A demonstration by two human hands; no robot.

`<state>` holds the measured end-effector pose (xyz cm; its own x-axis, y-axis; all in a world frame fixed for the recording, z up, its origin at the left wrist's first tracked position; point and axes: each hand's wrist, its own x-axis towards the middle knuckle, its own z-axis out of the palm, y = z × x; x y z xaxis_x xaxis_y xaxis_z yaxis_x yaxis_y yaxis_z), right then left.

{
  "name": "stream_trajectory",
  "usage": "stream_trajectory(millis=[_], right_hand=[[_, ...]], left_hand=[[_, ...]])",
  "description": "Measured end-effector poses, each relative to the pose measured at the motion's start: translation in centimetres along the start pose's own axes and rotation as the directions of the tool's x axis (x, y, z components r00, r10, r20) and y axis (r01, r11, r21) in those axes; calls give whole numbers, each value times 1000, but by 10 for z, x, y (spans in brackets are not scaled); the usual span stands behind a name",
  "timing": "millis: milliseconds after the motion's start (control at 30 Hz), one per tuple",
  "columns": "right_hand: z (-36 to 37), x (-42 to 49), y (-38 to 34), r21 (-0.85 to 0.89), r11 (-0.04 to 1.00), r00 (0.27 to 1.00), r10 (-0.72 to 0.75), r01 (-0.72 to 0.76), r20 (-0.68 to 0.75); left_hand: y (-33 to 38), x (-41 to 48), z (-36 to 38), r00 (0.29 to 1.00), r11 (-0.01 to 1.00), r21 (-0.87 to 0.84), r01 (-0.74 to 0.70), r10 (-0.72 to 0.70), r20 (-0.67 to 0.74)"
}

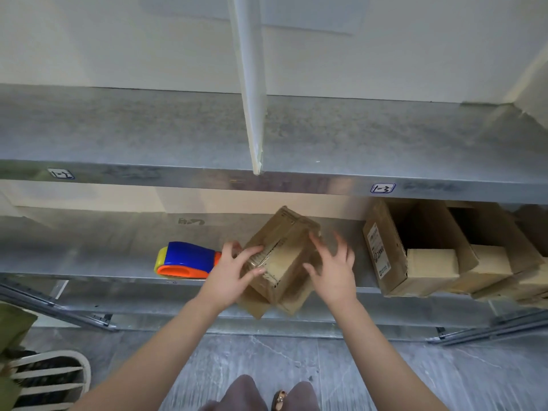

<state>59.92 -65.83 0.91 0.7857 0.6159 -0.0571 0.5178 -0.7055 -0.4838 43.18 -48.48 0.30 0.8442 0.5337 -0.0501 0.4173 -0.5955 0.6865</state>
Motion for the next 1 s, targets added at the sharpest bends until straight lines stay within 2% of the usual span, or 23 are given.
stream_trajectory(millis=[67,133,200,333,433,500,633,733,833,900,1000], right_hand=[[8,-11,-5,179,984,1000,7,-4,-14],[16,-20,-10,464,885,995,-8,-39,99],[19,-28,-10,625,778,984,-61,-56,165],[26,-28,2,489,868,988,-138,83,77],[28,-17,-2,445,892,993,-114,86,37],[26,-9,-7,424,903,992,-111,76,60],[19,-8,-10,391,915,980,-159,101,118],[17,-23,-4,174,967,981,-193,187,16],[12,-38,-10,-4,965,955,-262,264,-143],[12,-48,-24,-68,935,912,-353,347,-207],[21,-58,-59,-113,871,842,-491,478,-223]], left_hand=[[9,-9,11,995,998,-27,52,-54,-79],[19,-12,22,987,996,-54,71,-78,-139],[21,-15,30,989,993,-107,50,-65,-136],[12,-19,35,998,978,-203,-46,37,-48],[11,-8,29,998,980,-196,-27,15,-65],[11,3,20,999,987,-162,-17,11,-36],[3,2,-7,995,995,78,-60,54,78],[-11,-10,-28,987,940,301,-163,153,55],[-28,-20,-46,968,830,508,-230,247,35],[-40,-27,-57,958,768,589,-250,283,38],[-60,-33,-74,955,732,630,-259,291,56]])
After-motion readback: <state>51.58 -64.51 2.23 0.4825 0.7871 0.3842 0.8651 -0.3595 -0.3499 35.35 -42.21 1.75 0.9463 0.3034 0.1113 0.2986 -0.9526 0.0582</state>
